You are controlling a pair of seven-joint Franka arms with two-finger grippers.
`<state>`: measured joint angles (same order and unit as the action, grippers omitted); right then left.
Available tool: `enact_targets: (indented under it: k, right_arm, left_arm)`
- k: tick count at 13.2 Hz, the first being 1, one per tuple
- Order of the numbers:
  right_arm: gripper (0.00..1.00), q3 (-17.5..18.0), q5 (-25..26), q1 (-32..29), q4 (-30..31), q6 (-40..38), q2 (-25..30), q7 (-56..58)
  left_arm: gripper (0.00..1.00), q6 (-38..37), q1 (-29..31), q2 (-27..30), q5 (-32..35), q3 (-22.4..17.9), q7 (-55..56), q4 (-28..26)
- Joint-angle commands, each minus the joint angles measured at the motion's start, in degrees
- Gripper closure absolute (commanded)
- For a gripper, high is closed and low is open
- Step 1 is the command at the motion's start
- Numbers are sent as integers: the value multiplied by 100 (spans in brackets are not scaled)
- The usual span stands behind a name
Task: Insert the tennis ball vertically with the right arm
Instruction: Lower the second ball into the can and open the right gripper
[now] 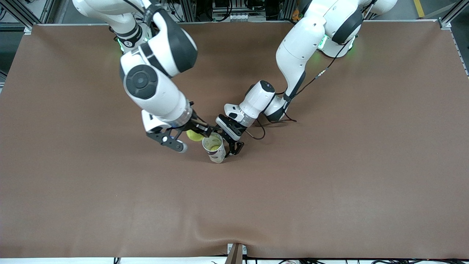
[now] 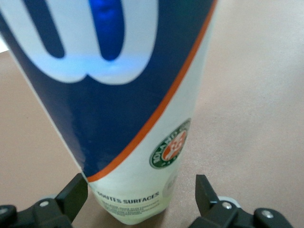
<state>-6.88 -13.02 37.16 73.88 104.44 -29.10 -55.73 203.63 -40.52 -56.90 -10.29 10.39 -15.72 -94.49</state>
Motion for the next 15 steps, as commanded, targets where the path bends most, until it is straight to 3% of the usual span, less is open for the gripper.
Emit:
enact_targets:
  k: [1, 10, 11, 12, 13, 15]
  right_arm:
    - [100, -42, -25, 177, -198, 295, -411, -289]
    - [100, -50, 19, 186, -198, 507, -588, -369]
    - [90, -50, 19, 178, -198, 507, -588, -351]
    - [55, -50, 19, 169, -198, 516, -588, -342]
    - [1, -59, 19, 186, -189, 568, -597, -377]
    - [0, -59, 19, 169, -189, 604, -588, -386]
  left_arm:
    - [0, -8, 0, 109, 71, -2, 69, -61]
    - [0, -8, 0, 100, 71, -2, 60, -70]
    - [0, -8, 0, 100, 71, -2, 60, -70]
    - [0, -8, 0, 100, 71, -2, 69, -70]
    - [0, -8, -8, 100, 71, -2, 69, -70]
    - [0, -8, -8, 100, 62, -2, 69, -96]
